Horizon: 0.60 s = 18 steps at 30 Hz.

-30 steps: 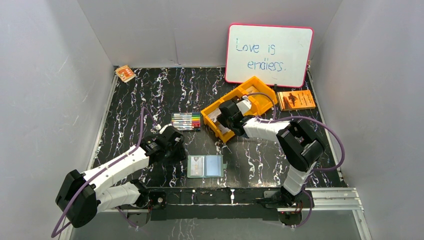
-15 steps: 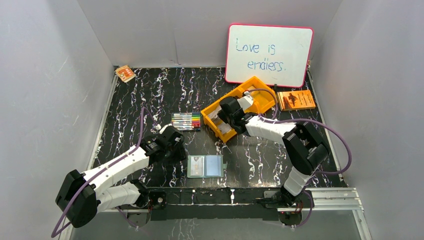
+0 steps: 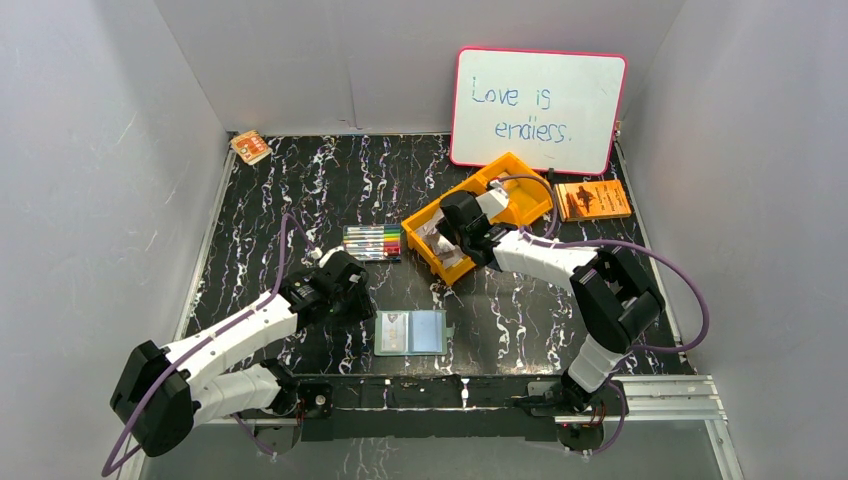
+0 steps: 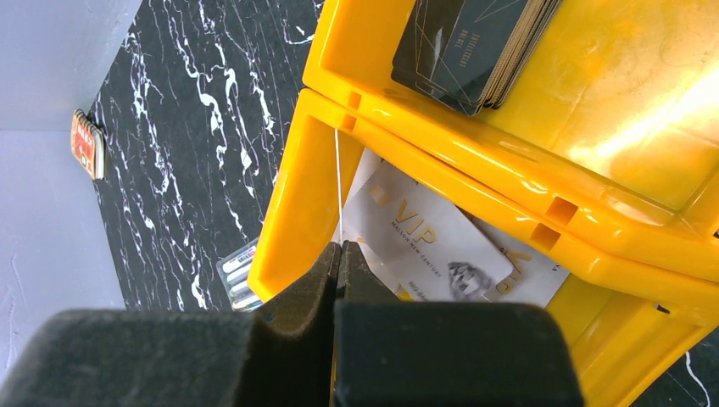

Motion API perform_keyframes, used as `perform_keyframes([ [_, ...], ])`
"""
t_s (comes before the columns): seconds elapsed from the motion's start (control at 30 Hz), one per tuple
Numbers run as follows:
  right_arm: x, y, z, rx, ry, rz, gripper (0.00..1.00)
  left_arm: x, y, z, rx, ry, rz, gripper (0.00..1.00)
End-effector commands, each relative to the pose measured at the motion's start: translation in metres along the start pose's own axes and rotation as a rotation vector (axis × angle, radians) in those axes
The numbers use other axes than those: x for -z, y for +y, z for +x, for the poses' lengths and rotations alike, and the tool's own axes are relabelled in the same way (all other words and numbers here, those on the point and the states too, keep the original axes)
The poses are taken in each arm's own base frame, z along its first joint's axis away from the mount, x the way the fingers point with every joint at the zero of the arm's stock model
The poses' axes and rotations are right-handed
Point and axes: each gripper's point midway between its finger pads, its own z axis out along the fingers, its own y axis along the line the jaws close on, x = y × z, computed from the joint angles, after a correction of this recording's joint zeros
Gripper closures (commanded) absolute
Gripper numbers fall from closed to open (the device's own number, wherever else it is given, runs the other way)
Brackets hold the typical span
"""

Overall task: Put the credit cards into the card holder
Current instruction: Pick up the credit card from the storage box.

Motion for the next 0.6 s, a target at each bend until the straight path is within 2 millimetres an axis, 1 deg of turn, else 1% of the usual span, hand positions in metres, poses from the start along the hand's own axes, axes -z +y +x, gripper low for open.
perform_keyframes([
  [0.0,0.009,0.023,-0.030,-0.036,-0.080,-0.047,1.00,0.008,-0.006,-0.004,0.007,-0.013,0.030,0.55],
  [0.17,0.010,0.020,-0.027,-0.036,-0.072,-0.049,1.00,0.008,-0.005,-0.003,0.011,-0.013,0.029,0.55],
  [0.3,0.018,0.024,-0.036,-0.036,-0.086,-0.064,1.00,0.010,-0.005,-0.004,0.011,-0.018,0.031,0.55],
  [0.37,0.028,0.027,-0.043,-0.021,-0.097,-0.074,1.00,0.012,-0.005,-0.006,0.008,-0.028,0.028,0.55],
  [0.43,0.041,0.030,-0.052,-0.003,-0.101,-0.090,1.00,0.015,-0.005,-0.010,0.005,-0.040,0.022,0.55],
  [0.47,0.049,0.028,-0.055,0.012,-0.097,-0.090,1.00,0.016,-0.005,-0.012,0.004,-0.048,0.020,0.55],
  [0.57,0.077,0.031,-0.069,0.040,-0.079,-0.134,1.00,0.024,-0.007,-0.020,-0.001,-0.082,0.020,0.55],
])
